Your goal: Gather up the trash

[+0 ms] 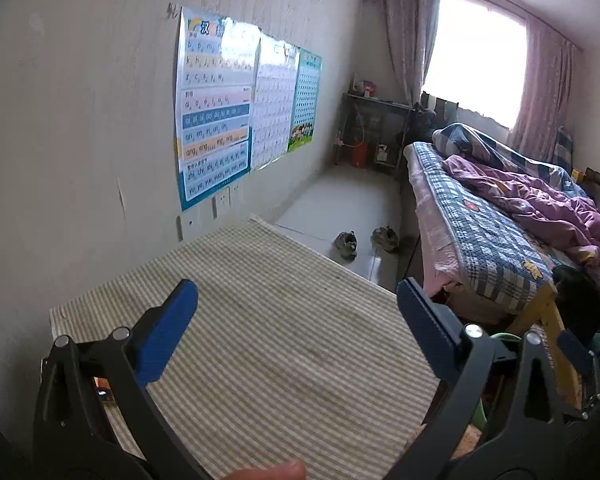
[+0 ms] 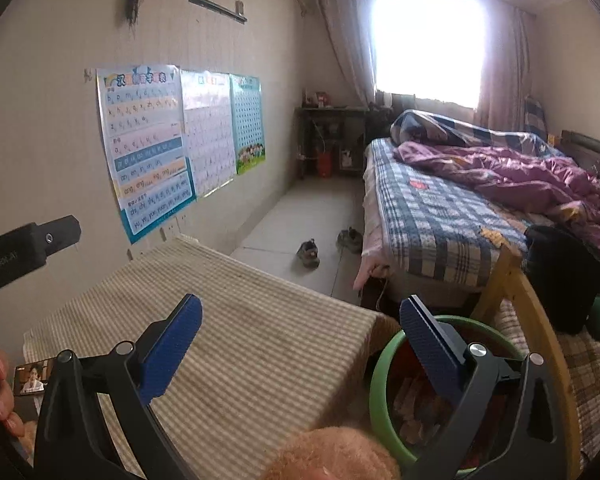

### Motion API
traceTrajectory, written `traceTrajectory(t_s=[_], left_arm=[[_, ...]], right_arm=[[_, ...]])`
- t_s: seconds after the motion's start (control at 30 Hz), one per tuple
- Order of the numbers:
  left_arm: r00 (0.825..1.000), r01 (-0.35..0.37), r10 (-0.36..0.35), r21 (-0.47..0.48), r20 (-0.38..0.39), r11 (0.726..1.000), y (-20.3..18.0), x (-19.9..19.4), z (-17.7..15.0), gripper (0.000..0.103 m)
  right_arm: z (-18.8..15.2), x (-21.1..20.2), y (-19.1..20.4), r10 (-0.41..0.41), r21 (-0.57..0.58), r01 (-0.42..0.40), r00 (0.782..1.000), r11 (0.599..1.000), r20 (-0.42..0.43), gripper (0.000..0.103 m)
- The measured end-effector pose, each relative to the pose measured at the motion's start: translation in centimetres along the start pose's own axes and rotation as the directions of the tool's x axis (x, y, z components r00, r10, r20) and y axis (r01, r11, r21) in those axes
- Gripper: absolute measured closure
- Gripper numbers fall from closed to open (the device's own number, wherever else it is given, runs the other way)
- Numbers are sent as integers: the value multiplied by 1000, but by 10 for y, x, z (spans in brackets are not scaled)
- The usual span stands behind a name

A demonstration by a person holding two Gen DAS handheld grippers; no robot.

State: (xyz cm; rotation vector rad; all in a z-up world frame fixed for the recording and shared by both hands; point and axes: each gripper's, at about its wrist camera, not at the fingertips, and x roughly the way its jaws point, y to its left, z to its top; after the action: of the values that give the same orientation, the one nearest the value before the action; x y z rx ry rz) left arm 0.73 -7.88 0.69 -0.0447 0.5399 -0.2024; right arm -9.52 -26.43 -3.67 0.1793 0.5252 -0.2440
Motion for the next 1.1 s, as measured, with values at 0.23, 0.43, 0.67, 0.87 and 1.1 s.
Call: traceTrajectory(t_s=[0.23, 0.43, 0.67, 0.87, 1.1], left_arm=[[999, 15, -16, -5, -29, 1000, -2, 4, -4, 5], [999, 23, -23, 2, -39, 1000, -3, 4, -6, 5], [999, 25, -25, -2, -48, 1000, -2, 5, -6, 5], [998, 24, -24, 0, -51, 1000, -3, 6, -8, 6], [998, 25, -25, -1, -56, 1000, -4, 7, -9, 5]], right_arm=[[-4, 3, -1, 3, 4, -3, 1000, 1000, -24, 7], [-7, 5, -1, 7, 1, -7, 999, 1000, -40, 7], [-9, 7, -2, 6, 8, -6, 998, 1000, -57, 7], [-10, 8, -1, 9, 7, -9, 998, 1000, -64, 7], [-13, 11, -1, 12, 9, -11, 997, 1000, -79, 7]])
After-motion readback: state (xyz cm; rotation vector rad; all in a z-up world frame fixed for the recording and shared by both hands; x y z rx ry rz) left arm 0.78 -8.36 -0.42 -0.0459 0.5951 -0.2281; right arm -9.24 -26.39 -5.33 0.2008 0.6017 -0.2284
